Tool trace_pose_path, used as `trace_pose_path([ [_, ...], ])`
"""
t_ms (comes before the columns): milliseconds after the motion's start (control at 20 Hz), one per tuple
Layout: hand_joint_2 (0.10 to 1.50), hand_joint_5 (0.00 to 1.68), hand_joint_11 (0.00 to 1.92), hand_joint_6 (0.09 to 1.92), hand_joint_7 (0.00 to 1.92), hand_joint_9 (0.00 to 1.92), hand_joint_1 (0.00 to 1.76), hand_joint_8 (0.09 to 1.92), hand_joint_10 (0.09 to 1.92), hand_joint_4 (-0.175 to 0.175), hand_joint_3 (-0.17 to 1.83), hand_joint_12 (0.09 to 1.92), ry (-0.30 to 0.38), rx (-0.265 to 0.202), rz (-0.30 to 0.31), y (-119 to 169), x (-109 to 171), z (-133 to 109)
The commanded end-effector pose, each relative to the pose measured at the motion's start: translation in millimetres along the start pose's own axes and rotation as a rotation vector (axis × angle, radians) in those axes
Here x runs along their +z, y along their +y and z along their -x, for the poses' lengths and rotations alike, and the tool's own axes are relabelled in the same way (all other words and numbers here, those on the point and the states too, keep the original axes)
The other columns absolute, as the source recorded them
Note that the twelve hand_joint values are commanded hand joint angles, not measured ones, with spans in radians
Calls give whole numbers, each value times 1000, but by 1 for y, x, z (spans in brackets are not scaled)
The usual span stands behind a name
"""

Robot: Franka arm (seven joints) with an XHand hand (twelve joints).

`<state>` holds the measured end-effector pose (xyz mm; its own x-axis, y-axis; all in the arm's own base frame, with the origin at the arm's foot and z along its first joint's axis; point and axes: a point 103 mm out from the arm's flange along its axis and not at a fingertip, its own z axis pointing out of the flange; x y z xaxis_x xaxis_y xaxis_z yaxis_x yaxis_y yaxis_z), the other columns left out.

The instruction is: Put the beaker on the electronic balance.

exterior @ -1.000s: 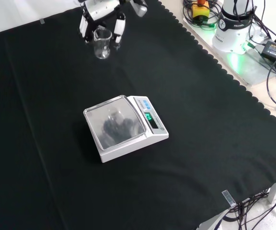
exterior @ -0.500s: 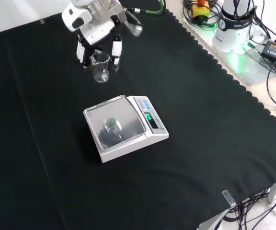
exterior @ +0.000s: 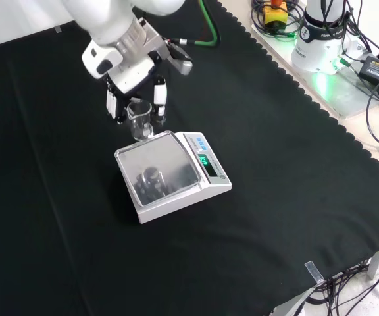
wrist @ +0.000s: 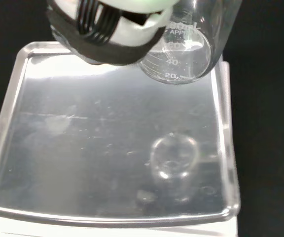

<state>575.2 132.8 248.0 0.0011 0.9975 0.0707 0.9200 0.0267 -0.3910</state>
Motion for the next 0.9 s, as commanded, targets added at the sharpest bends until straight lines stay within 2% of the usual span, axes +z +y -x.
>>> trace_pose_path([
  [50,956,994,1527,785,1008,1412,1189,801,136,-175,53,567,5,-55,-60,13,22,-27],
  [650,919,935,1528,768,1007,1412,1195,795,129,-175,45,559,2,-57,-122,20,47,-44],
  [900,917,932,1531,770,1007,1413,1195,794,127,-175,49,557,19,-58,-126,20,50,-37],
])
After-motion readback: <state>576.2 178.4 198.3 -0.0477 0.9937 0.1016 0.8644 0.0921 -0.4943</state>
